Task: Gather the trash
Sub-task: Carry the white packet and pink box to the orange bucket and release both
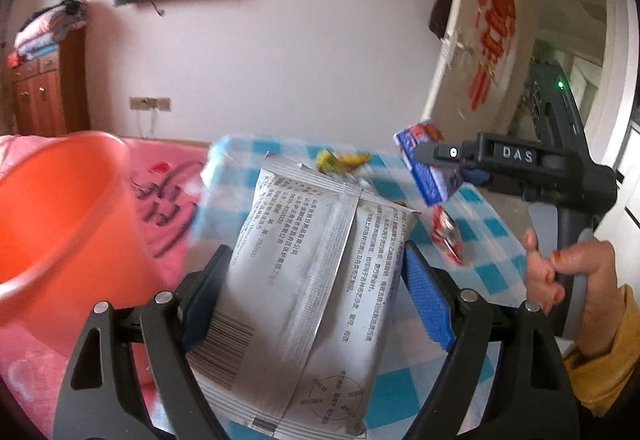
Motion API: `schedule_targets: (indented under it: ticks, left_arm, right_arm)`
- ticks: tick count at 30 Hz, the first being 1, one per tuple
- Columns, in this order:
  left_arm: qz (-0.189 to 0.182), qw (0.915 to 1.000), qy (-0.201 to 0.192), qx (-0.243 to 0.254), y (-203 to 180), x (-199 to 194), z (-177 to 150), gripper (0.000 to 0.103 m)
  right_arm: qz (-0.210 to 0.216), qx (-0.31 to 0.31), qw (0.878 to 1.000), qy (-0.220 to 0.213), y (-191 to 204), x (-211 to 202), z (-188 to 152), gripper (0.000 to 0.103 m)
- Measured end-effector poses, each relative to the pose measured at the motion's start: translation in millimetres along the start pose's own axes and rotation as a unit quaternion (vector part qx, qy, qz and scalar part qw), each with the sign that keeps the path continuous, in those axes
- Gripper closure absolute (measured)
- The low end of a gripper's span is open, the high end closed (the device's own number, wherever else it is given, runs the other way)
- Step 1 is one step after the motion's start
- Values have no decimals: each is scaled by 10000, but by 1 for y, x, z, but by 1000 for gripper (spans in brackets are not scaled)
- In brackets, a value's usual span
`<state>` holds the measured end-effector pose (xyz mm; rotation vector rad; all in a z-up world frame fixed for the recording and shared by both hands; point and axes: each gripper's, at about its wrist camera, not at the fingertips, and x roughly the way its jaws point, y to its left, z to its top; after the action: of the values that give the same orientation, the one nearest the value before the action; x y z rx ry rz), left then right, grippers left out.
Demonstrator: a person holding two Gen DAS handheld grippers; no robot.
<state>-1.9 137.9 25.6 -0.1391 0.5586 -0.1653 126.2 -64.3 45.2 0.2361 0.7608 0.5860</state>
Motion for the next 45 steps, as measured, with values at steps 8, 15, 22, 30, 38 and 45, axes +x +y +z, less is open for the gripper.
schedule_targets:
  ticks: [8, 15, 22, 30, 38, 45]
  left_arm:
    - [713, 9952, -517, -427, 57, -53, 26, 19]
    - [1379, 9830, -782, -924, 115, -75, 36, 19]
    - [1874, 9679, -630, -1553, 161, -66, 24, 18]
    - [2136, 9599, -706, -1673, 172, -74, 17, 10]
    - [2205, 9560, -999, -1658, 161, -82, 9, 10]
    - [2070, 9565, -1406, -1503, 126, -91, 3, 10]
  right_arm:
    - [1065, -470, 9929, 259, 105, 28, 17, 40]
    - [1662, -832, 9814, 483, 187, 64, 28, 40]
    - [1869, -902, 9757, 706, 224, 103, 27, 37]
    - [1783, -750, 9791, 636, 212, 110, 17, 14]
    - [1258, -470, 9909, 106, 156, 67, 8, 10]
    - [1096, -35, 9939, -114, 97, 42, -21, 10]
